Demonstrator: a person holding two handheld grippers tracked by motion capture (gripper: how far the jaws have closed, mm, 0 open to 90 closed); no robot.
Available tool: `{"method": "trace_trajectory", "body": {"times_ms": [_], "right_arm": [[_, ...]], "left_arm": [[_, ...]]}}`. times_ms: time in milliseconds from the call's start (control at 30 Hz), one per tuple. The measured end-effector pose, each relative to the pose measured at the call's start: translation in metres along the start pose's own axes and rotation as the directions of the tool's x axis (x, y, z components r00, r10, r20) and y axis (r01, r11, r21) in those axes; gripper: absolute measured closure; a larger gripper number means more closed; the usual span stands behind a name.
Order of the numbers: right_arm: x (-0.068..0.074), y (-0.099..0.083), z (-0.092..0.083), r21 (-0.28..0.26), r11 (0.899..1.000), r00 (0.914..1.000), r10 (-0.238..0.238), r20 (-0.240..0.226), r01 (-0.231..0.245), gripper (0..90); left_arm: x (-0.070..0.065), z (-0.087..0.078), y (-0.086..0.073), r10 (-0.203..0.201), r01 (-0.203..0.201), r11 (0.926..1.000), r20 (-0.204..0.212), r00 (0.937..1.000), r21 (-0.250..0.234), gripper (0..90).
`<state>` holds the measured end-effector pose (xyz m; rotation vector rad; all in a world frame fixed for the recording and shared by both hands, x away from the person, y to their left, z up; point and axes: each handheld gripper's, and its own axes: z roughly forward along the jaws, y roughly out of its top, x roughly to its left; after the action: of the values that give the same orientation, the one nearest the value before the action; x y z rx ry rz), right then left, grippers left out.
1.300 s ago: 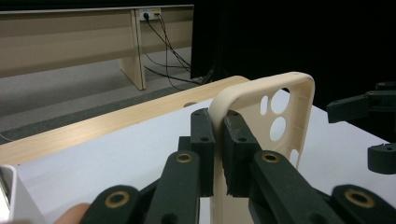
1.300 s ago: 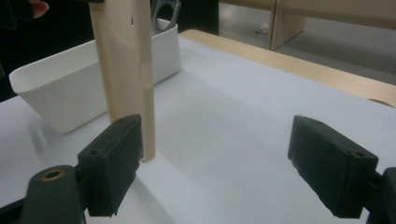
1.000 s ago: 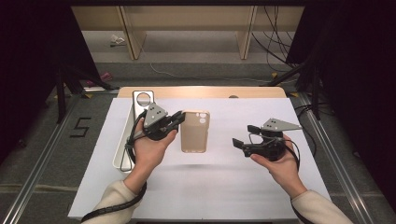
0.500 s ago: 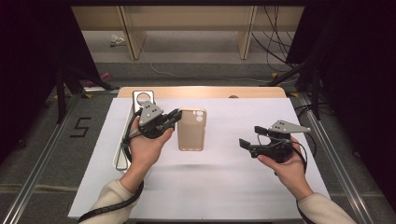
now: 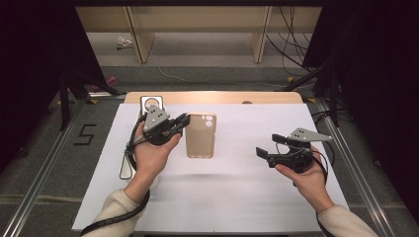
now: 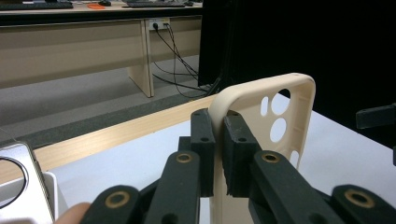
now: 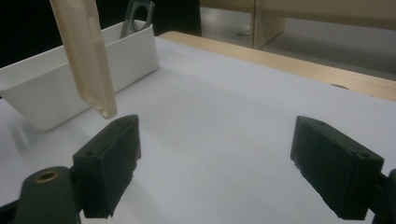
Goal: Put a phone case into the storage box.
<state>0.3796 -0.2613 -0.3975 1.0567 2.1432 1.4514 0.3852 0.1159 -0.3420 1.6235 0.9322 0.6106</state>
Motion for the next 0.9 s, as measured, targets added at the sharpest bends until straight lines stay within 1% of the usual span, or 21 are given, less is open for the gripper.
{"method": "trace_trajectory", "body": {"times_ms": [267, 667, 900], "right_arm": [[-0.003, -0.003, -0.004, 0.003, 1.0, 1.0, 0.001, 0.002, -0.001, 16.9], [-0.007, -0.006, -0.007, 0.006, 1.0, 1.0, 0.006, 0.008, -0.006, 16.9], [-0.007, -0.006, -0.007, 0.005, 1.0, 0.9999, 0.008, 0.009, -0.008, 16.9]], "left_arm": [[0.006, -0.003, 0.003, 0.002, -0.002, 1.0, -0.01, 0.9999, -0.001, 83.8], [0.017, -0.01, 0.008, 0.005, -0.006, 0.9999, -0.039, 0.9992, -0.011, 83.9], [0.021, -0.013, 0.01, 0.009, -0.01, 0.9998, -0.041, 0.9991, -0.015, 83.8]]}}
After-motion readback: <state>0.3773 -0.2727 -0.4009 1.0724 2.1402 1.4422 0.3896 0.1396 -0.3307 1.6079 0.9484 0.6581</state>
